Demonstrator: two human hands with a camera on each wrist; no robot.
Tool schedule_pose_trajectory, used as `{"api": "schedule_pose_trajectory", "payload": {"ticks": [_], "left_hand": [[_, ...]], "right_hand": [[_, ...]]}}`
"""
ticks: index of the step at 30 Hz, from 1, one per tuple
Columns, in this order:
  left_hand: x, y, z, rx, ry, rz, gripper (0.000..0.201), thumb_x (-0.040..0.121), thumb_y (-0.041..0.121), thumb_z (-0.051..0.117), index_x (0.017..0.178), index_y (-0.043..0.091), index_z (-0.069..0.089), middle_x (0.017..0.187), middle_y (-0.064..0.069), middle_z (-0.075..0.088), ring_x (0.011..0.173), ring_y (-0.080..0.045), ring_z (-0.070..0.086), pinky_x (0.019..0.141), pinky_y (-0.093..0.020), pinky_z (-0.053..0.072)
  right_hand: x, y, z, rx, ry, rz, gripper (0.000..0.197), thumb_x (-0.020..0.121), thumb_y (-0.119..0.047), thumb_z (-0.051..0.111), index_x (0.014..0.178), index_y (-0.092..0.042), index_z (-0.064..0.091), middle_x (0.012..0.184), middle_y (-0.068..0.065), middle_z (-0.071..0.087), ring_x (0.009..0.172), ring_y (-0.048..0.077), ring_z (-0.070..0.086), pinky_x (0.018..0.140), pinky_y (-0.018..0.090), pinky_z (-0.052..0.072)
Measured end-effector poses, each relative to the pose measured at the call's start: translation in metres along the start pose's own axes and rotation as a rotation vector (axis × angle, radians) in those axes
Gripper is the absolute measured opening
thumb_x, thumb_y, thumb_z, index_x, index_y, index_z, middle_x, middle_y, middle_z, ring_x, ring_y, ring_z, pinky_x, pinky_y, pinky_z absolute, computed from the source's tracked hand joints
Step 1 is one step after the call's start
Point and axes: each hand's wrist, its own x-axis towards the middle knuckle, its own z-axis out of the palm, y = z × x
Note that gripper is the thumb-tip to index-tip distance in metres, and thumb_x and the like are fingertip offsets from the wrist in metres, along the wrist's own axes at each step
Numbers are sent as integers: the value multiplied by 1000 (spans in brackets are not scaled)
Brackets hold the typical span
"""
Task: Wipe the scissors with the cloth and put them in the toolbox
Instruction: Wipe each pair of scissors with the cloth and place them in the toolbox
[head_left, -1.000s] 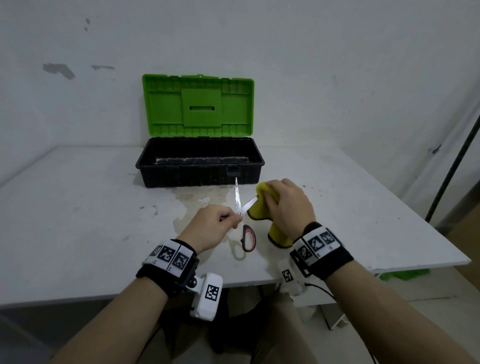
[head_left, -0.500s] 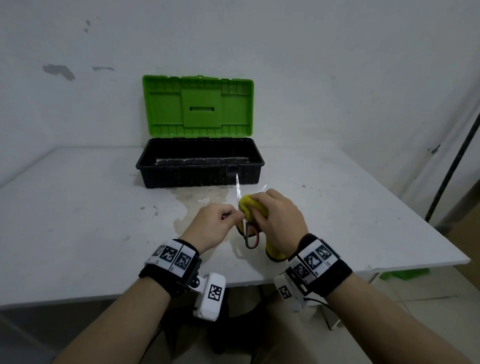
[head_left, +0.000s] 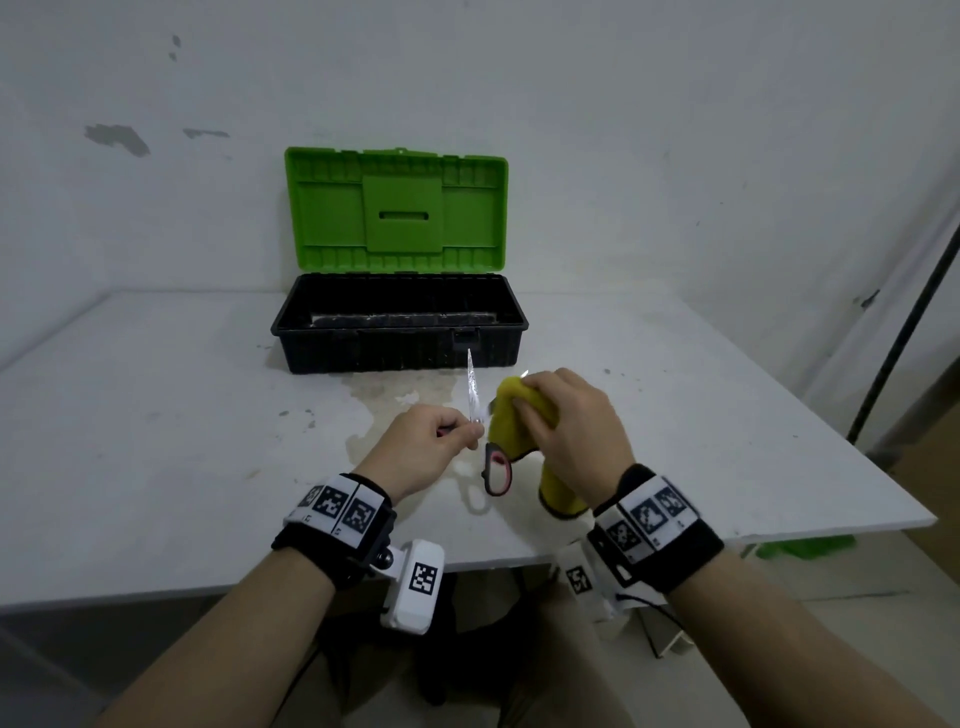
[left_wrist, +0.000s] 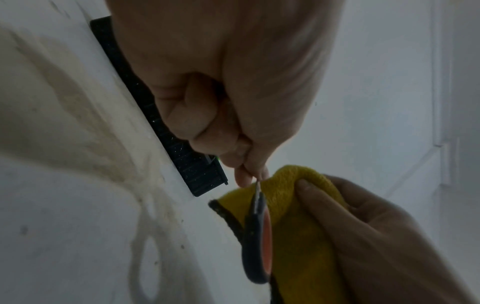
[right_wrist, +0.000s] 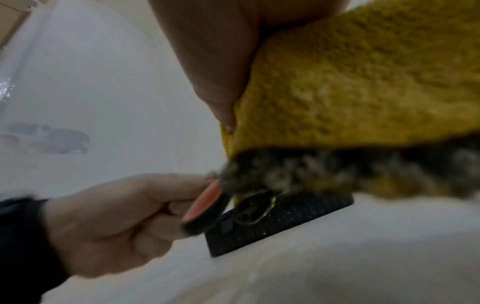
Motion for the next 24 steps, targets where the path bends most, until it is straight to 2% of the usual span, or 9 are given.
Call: {"api": "schedule_pose_trajectory", "payload": {"ticks": [2,6,8,10,13,16,18,22,24], "left_hand": [[0,1,3,-3,-20,2,28,96,38,61,80,20,75,48,13,47,45,-2,40,53,-23,34],[-2,0,3,46,-33,19,28,96,38,61,78,21,74,57,3,52,52,-6,43,56,-26,37],[-3,-3,2,78,-26,32,29,96,39,61,77,21,73,59,1,56,53,-4,46,56,-23,38],[-5,-5,0,100,-31,26,29,96,37,61,75,20,73,55,7,50,47,-2,44,51,-16,33],[-8,-7,0,75,-55,-8,31,97,35,61,77,15,73,53,9,44,44,-2,41,49,-15,32],[-8,-6,-2,-4,-46,-48,24,95,34,64,84,14,69,65,8,55,55,-2,48,58,-19,38],[-6,-5,-4,-50,-34,-78,15,93,29,65,89,15,64,77,5,63,66,-9,56,61,-23,43],[-7,1,-8,-281,-34,-135,7,93,13,65,92,7,68,72,-4,69,58,-16,58,50,-24,46],[-8,0,-10,-420,-7,-180,6,91,11,69,94,6,71,77,-6,74,63,-17,64,58,-26,53]], "right_hand": [[-7,-8,10,-19,-50,-41,19,92,-32,59,108,-23,62,96,-3,58,83,19,57,69,34,49],[-6,-4,20,-32,-66,-28,20,93,-37,56,106,-24,64,93,-4,58,81,18,57,66,35,49],[1,1,20,-52,-61,27,19,94,-36,55,108,-25,63,95,-4,58,83,17,57,69,34,49],[11,10,17,-72,-37,117,19,94,-35,55,108,-26,64,97,-3,59,86,20,57,72,34,49],[25,24,5,-63,-14,227,19,94,-35,54,107,-26,64,101,-1,61,92,23,58,78,36,50],[29,30,-4,-11,32,247,19,93,-35,54,106,-26,64,102,-1,63,90,21,58,79,34,49],[28,30,-5,8,53,234,18,93,-35,55,105,-25,64,101,0,64,89,21,58,78,32,47],[21,30,-3,47,48,222,16,92,-35,56,103,-26,64,98,-1,64,89,21,58,80,36,50],[18,30,0,51,38,224,16,92,-35,55,103,-27,64,97,-2,64,90,20,58,80,37,50]]}}
